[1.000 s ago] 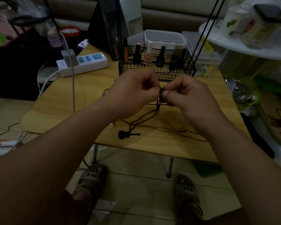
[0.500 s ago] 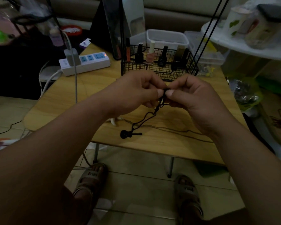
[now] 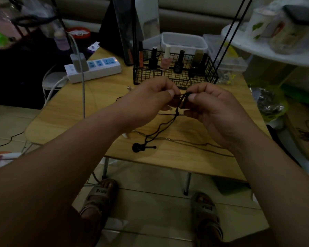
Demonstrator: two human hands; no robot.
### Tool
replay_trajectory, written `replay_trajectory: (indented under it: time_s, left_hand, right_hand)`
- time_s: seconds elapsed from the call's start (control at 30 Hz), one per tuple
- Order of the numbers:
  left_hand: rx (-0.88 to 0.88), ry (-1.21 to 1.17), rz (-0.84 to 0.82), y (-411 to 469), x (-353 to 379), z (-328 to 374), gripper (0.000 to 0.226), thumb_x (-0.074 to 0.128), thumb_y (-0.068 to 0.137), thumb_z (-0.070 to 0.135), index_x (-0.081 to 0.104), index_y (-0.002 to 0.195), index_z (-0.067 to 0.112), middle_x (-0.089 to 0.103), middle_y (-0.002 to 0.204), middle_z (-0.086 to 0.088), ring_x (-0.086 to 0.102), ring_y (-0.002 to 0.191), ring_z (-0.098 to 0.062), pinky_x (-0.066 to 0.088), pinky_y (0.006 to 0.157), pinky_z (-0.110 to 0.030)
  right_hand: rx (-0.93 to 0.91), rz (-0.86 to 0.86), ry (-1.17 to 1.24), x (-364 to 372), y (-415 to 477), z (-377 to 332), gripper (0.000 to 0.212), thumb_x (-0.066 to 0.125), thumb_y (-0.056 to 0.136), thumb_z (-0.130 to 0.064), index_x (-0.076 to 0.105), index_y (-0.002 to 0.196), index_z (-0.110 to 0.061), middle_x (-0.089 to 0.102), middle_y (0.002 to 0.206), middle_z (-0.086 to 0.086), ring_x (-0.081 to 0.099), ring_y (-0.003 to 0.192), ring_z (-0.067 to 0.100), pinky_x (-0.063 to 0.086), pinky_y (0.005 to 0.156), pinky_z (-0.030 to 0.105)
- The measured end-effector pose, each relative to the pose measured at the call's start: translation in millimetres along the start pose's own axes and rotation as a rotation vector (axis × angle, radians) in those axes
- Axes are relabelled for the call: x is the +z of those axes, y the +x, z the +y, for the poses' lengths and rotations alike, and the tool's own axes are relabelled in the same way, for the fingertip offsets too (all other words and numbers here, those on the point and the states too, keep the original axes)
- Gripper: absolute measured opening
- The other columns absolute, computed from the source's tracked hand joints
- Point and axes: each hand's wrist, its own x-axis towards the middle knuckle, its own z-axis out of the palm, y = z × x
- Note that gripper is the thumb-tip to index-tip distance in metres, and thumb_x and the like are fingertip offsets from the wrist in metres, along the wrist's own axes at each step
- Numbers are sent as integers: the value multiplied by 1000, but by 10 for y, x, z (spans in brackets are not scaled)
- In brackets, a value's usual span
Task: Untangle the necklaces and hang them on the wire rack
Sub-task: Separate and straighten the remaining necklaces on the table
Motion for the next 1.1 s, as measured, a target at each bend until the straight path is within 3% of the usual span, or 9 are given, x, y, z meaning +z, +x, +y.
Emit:
replay_trajectory:
  time_s: [0.07, 0.17, 0.3, 0.4, 0.53, 0.77, 0.9, 0.97, 1.1]
  left_hand:
    - [-26, -74, 3, 2, 50, 5, 20, 44, 110, 15, 64, 106, 17, 76, 104, -5, 73, 102, -20, 56, 102, -42]
    - [-52, -218, 0, -2, 68, 14, 19, 40, 110, 10, 59, 108, 10, 70, 84, -4, 75, 82, -27, 58, 94, -43]
    - [-68, -297, -51, -13, 51, 36, 16, 51, 107, 18, 63, 113, 8, 70, 79, -2, 63, 68, -21, 59, 91, -52]
    - [0, -135, -73, -38, 53, 49, 9, 60, 104, 20, 67, 105, 14, 63, 80, 2, 53, 65, -10, 59, 74, -37]
    - [-4, -100, -50, -36, 4, 51, 7, 63, 102, 22, 67, 97, 20, 49, 71, 5, 40, 59, -8, 36, 56, -28]
    - [41, -87, -38, -27, -9, 79, 13, 62, 103, 24, 73, 107, 17, 57, 61, 19, 45, 53, 0, 38, 52, -16]
    - [53, -113, -89, -59, 15, 82, 15, 67, 100, 29, 73, 113, 23, 69, 80, 3, 56, 66, -12, 49, 60, -25]
    - [64, -107, -85, -59, 25, 87, 14, 68, 100, 28, 72, 111, 21, 72, 86, 6, 59, 67, -13, 52, 63, -26]
    - [91, -46, -58, -60, 27, 95, 7, 69, 99, 27, 70, 98, 21, 67, 77, 14, 60, 68, -10, 53, 63, -22]
  right_hand:
    - [16, 1, 78, 16, -4, -22, 12, 57, 97, -3, 63, 98, -14, 71, 92, 5, 69, 88, 19, 54, 74, 31]
    - [32, 1, 152, 2, -10, -43, 15, 53, 99, 0, 61, 100, -13, 71, 85, 1, 69, 84, 16, 53, 72, 30]
    - [54, -38, 227, -31, -15, -50, 17, 54, 97, 2, 58, 107, -12, 70, 89, 7, 69, 84, 19, 54, 75, 31]
    - [73, -53, 317, -61, -8, -69, 25, 55, 95, 4, 59, 114, -11, 67, 85, 4, 68, 79, 14, 55, 72, 28]
    - [62, -21, 370, -122, -7, -110, 30, 59, 95, 2, 62, 121, -11, 68, 84, -1, 65, 76, 11, 56, 72, 26]
    - [64, 20, 408, -187, -1, -123, 20, 56, 99, -5, 65, 116, -12, 68, 90, 2, 64, 74, 10, 56, 70, 27]
    - [66, -22, 353, -139, -14, -113, 20, 57, 99, -6, 64, 117, -12, 69, 90, 4, 65, 76, 11, 56, 69, 25]
    - [55, -29, 295, -116, -17, -111, 20, 59, 99, -6, 64, 117, -11, 68, 90, 4, 64, 75, 11, 54, 67, 25]
    - [6, -22, 121, -98, -24, -104, 18, 63, 97, -5, 66, 114, -11, 68, 87, 2, 65, 75, 11, 50, 65, 24]
